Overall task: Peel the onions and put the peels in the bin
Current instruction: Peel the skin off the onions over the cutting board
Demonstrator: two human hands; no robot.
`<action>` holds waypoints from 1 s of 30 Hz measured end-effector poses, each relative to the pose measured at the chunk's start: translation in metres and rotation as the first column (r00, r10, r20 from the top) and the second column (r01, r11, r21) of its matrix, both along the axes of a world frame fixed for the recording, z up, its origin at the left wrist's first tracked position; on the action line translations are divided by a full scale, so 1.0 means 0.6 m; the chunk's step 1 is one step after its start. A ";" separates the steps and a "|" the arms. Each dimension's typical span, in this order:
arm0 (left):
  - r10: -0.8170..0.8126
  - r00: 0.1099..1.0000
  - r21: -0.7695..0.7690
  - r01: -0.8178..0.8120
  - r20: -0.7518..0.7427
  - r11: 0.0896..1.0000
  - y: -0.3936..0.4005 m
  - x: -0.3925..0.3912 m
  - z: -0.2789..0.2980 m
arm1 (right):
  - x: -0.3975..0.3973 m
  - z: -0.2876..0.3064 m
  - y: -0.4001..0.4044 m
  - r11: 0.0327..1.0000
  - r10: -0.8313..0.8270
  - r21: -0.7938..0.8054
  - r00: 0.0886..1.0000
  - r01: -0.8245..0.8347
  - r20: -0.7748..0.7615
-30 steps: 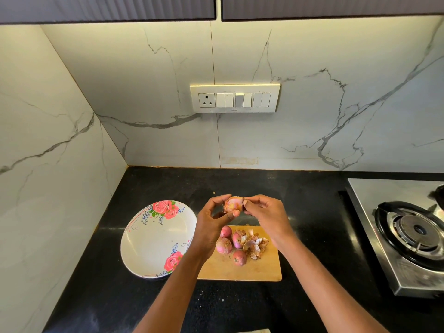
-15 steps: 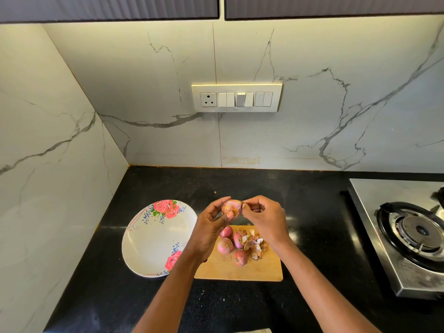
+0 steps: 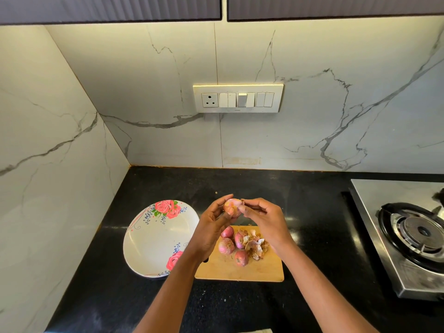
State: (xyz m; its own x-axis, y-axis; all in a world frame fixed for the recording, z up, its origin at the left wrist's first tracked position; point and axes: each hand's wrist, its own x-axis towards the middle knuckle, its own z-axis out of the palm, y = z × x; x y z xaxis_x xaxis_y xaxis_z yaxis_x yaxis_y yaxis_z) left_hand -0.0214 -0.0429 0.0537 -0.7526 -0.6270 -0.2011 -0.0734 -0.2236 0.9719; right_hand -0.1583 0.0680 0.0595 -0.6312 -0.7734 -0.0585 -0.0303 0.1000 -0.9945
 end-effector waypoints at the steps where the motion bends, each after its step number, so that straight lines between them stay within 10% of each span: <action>1: -0.008 1.000 -0.040 0.008 0.019 0.999 0.001 -0.002 -0.001 | -0.002 0.000 0.002 1.000 -0.009 -0.007 1.000 0.009 0.024; 19: -0.086 0.992 -0.164 0.101 0.093 0.981 -0.009 0.005 0.009 | 0.009 -0.024 0.004 0.995 -0.063 0.032 0.827 0.097 -0.559; 30: -0.070 0.992 -0.112 0.081 0.103 0.990 -0.012 0.014 -0.001 | -0.007 -0.015 0.012 0.992 0.122 0.009 0.980 -0.122 -0.157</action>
State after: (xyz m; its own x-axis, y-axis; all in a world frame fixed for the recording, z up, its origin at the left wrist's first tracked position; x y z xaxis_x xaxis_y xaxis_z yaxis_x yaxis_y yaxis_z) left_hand -0.0133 -0.0500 0.0532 -0.7787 -0.5926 -0.2063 -0.1830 -0.1000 0.9780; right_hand -0.1628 0.0754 0.0505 -0.5331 -0.8454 0.0342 -0.1975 0.0850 -0.9766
